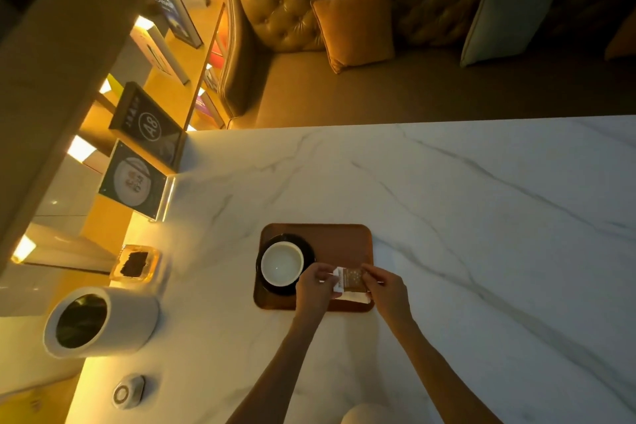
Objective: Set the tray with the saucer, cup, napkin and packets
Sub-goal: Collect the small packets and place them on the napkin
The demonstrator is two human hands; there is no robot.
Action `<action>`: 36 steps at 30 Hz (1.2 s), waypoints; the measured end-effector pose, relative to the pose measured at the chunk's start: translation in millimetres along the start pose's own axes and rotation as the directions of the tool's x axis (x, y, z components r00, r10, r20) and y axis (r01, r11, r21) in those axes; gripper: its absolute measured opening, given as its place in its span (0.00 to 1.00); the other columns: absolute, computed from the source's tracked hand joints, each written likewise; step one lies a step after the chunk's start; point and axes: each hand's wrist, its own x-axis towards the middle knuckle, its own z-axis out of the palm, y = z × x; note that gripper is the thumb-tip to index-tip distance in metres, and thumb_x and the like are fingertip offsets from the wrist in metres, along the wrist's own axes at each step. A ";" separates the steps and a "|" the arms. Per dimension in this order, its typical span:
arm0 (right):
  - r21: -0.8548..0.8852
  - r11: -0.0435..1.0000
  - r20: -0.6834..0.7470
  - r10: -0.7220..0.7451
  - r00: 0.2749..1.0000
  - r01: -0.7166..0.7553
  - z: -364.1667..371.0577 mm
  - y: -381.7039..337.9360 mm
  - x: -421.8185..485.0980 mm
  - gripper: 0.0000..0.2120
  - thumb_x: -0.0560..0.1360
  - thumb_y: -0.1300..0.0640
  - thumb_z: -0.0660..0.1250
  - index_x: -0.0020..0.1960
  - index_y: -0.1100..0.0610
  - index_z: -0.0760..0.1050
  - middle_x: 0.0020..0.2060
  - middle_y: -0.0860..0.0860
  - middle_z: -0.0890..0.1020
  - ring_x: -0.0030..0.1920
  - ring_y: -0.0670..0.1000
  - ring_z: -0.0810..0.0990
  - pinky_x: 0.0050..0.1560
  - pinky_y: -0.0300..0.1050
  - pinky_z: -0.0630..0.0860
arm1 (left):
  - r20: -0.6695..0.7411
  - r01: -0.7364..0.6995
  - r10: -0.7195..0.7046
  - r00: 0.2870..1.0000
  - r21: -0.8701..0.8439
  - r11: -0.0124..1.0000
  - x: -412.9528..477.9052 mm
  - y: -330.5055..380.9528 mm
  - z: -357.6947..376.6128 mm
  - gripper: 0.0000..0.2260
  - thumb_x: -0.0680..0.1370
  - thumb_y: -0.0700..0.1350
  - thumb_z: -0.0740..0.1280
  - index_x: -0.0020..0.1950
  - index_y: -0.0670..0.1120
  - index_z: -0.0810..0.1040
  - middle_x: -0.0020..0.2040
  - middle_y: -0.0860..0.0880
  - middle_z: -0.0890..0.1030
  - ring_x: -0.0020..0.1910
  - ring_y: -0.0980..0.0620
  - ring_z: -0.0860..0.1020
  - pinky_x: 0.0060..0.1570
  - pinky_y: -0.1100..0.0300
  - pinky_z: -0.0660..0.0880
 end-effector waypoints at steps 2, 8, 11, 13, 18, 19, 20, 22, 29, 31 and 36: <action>-0.053 0.999 -0.010 0.005 1.000 -0.005 4.5 -1.8 9.9 0.13 0.77 0.59 0.66 0.60 0.60 0.79 0.52 0.56 0.85 0.47 0.48 0.81 0.37 0.23 0.73 | -0.009 0.007 -0.007 1.000 0.013 1.000 11.9 1.5 3.8 0.07 0.75 0.35 0.69 0.52 0.43 0.79 0.47 0.43 0.81 0.47 0.47 0.82 0.37 0.57 0.83; -0.129 0.991 -0.042 0.037 0.998 -0.042 17.2 -1.3 54.9 0.14 0.77 0.61 0.65 0.61 0.60 0.78 0.55 0.57 0.83 0.54 0.54 0.82 0.48 0.33 0.73 | -0.009 0.034 -0.033 0.999 0.121 0.992 59.0 5.9 20.9 0.07 0.77 0.35 0.66 0.54 0.42 0.79 0.50 0.44 0.82 0.49 0.47 0.81 0.45 0.52 0.83; -0.159 0.985 -0.066 0.056 0.996 -0.066 27.7 2.4 76.6 0.13 0.78 0.60 0.63 0.61 0.60 0.77 0.55 0.58 0.83 0.55 0.55 0.81 0.49 0.36 0.74 | -0.073 0.015 0.002 0.997 0.238 0.971 80.3 5.2 27.7 0.07 0.77 0.38 0.67 0.54 0.44 0.79 0.49 0.47 0.82 0.48 0.51 0.81 0.44 0.60 0.79; -0.169 0.980 -0.062 0.097 0.993 -0.106 34.9 5.0 89.3 0.14 0.80 0.60 0.60 0.63 0.61 0.76 0.57 0.59 0.82 0.57 0.56 0.80 0.54 0.41 0.76 | -0.067 0.028 -0.010 0.998 0.270 0.962 92.2 2.5 32.3 0.09 0.78 0.38 0.66 0.57 0.43 0.78 0.50 0.47 0.82 0.48 0.53 0.79 0.43 0.64 0.75; -0.252 0.956 0.044 0.165 0.985 -0.149 47.0 11.6 108.4 0.17 0.81 0.61 0.55 0.69 0.61 0.70 0.64 0.59 0.77 0.64 0.58 0.76 0.63 0.47 0.73 | -0.035 0.034 -0.024 0.999 0.322 0.946 109.0 -5.8 38.3 0.11 0.79 0.40 0.64 0.61 0.43 0.77 0.54 0.46 0.82 0.49 0.56 0.77 0.46 0.64 0.74; -0.261 0.953 0.061 0.175 0.983 -0.154 48.2 13.2 109.5 0.18 0.81 0.62 0.55 0.69 0.61 0.69 0.64 0.59 0.77 0.64 0.58 0.75 0.64 0.47 0.72 | -0.031 0.035 -0.027 0.999 0.326 0.945 110.4 -8.4 38.2 0.11 0.80 0.40 0.64 0.61 0.43 0.77 0.54 0.46 0.82 0.49 0.55 0.77 0.47 0.64 0.74; -0.263 0.951 0.078 0.187 0.979 -0.161 49.3 15.0 110.0 0.18 0.81 0.63 0.55 0.70 0.62 0.68 0.65 0.59 0.76 0.65 0.58 0.75 0.65 0.48 0.72 | -0.026 0.036 -0.029 0.999 0.330 0.943 110.9 -11.0 37.8 0.11 0.80 0.41 0.64 0.61 0.44 0.77 0.54 0.47 0.82 0.50 0.55 0.78 0.48 0.64 0.74; -0.262 0.950 0.108 0.204 0.973 -0.170 50.9 18.4 109.5 0.19 0.80 0.64 0.56 0.71 0.62 0.67 0.65 0.60 0.76 0.65 0.58 0.75 0.65 0.49 0.73 | -0.014 0.024 -0.021 1.000 0.336 0.942 111.2 -15.6 36.8 0.10 0.80 0.41 0.63 0.60 0.44 0.77 0.54 0.48 0.82 0.49 0.56 0.78 0.48 0.64 0.75; -0.295 0.955 0.139 0.086 0.987 -0.041 47.2 24.5 101.4 0.24 0.77 0.63 0.65 0.72 0.58 0.65 0.65 0.57 0.73 0.63 0.56 0.76 0.63 0.49 0.76 | 0.120 -0.183 0.140 0.983 0.540 0.822 110.6 -22.3 32.0 0.12 0.78 0.40 0.66 0.62 0.45 0.72 0.60 0.47 0.75 0.56 0.51 0.76 0.55 0.60 0.77; -0.396 0.908 0.159 -0.078 0.984 0.136 46.0 28.2 99.2 0.20 0.76 0.61 0.66 0.67 0.57 0.69 0.65 0.55 0.74 0.64 0.55 0.75 0.64 0.50 0.75 | 0.233 -0.333 0.238 0.943 0.638 0.694 111.6 -22.9 30.8 0.17 0.76 0.39 0.68 0.64 0.45 0.70 0.66 0.46 0.72 0.63 0.48 0.72 0.61 0.56 0.75; -0.609 0.672 0.340 -0.258 0.905 0.420 45.0 31.7 105.7 0.17 0.75 0.53 0.68 0.63 0.55 0.73 0.68 0.51 0.73 0.69 0.51 0.70 0.66 0.43 0.73 | 0.499 -0.558 0.253 0.829 0.718 0.415 121.9 -26.4 27.2 0.21 0.75 0.38 0.70 0.66 0.48 0.69 0.72 0.47 0.68 0.70 0.44 0.65 0.66 0.51 0.70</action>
